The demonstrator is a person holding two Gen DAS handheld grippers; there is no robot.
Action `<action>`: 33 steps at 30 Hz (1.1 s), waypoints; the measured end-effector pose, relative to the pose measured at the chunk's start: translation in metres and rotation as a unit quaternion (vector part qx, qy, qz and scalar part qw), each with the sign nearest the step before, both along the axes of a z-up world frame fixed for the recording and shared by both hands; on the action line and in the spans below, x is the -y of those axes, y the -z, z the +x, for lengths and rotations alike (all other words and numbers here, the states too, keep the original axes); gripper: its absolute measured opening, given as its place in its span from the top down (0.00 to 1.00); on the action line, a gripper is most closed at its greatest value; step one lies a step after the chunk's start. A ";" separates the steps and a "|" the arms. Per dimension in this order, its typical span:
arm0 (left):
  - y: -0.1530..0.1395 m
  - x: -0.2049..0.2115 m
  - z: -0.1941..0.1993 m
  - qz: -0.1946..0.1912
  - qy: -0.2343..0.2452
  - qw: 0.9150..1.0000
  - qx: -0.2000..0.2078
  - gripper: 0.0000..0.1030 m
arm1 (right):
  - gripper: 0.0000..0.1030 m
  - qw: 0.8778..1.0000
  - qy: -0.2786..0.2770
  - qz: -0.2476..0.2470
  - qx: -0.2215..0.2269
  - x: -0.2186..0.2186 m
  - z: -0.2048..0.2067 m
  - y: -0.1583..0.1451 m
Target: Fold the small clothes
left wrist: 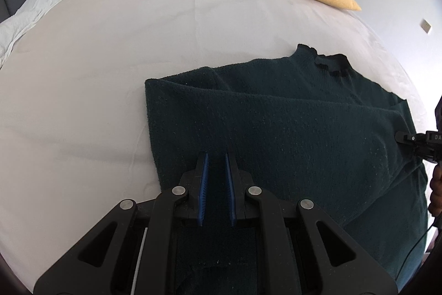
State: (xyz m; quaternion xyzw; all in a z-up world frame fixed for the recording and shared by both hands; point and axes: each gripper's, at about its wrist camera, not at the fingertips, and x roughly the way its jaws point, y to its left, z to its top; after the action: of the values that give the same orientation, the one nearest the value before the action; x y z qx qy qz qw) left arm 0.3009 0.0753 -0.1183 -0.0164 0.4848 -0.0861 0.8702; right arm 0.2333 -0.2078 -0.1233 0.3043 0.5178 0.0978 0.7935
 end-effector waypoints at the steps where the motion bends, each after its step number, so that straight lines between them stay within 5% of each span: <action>1: 0.001 0.002 -0.001 0.004 0.002 1.000 0.001 0.89 | 0.94 1.000 0.004 0.005 0.001 0.001 0.000 0.001; 7: 0.007 0.002 0.000 -0.003 0.001 1.000 0.004 0.89 | 0.94 1.000 0.020 0.009 0.008 0.004 -0.001 -0.001; 12: 0.010 0.000 -0.002 -0.007 -0.003 1.000 0.010 0.89 | 0.81 0.991 0.064 -0.108 0.048 -0.001 -0.020 -0.049; 16: 0.011 -0.003 -0.002 -0.013 -0.009 1.000 0.014 0.89 | 0.78 0.994 0.004 -0.041 0.097 -0.029 -0.014 -0.064; 18: 0.011 -0.002 -0.004 -0.011 -0.009 1.000 0.017 0.89 | 0.61 0.995 -0.040 -0.011 0.094 -0.052 -0.002 -0.054; 20: 0.011 -0.003 -0.005 -0.012 -0.008 1.000 0.019 0.89 | 0.54 0.994 -0.062 0.010 0.085 -0.063 0.009 -0.038; 22: 0.011 -0.006 -0.006 -0.022 -0.008 1.000 0.021 0.89 | 0.54 0.998 -0.036 0.022 0.052 -0.054 0.018 -0.010; 24: 0.011 -0.011 -0.007 -0.036 -0.006 0.999 0.023 0.89 | 0.71 0.995 -0.012 0.080 0.056 -0.034 0.015 0.002; 26: 0.010 -0.016 -0.011 -0.048 -0.005 0.998 0.028 0.89 | 0.72 0.992 0.016 0.110 0.059 -0.009 0.004 0.004; 29: 0.006 -0.025 -0.022 -0.059 -0.007 0.998 0.034 0.89 | 0.71 0.991 0.059 0.093 0.077 0.025 -0.023 -0.002; 33: -0.005 -0.038 -0.057 -0.053 -0.011 0.998 0.028 0.89 | 0.58 0.990 0.105 0.032 0.089 0.056 -0.082 -0.025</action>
State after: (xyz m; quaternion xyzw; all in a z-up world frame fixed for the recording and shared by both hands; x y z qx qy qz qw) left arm 0.2438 0.1135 -0.1136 -0.0655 0.4547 -0.1026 0.8823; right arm 0.1510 -0.2634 -0.0985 0.3725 0.4073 0.0576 0.8319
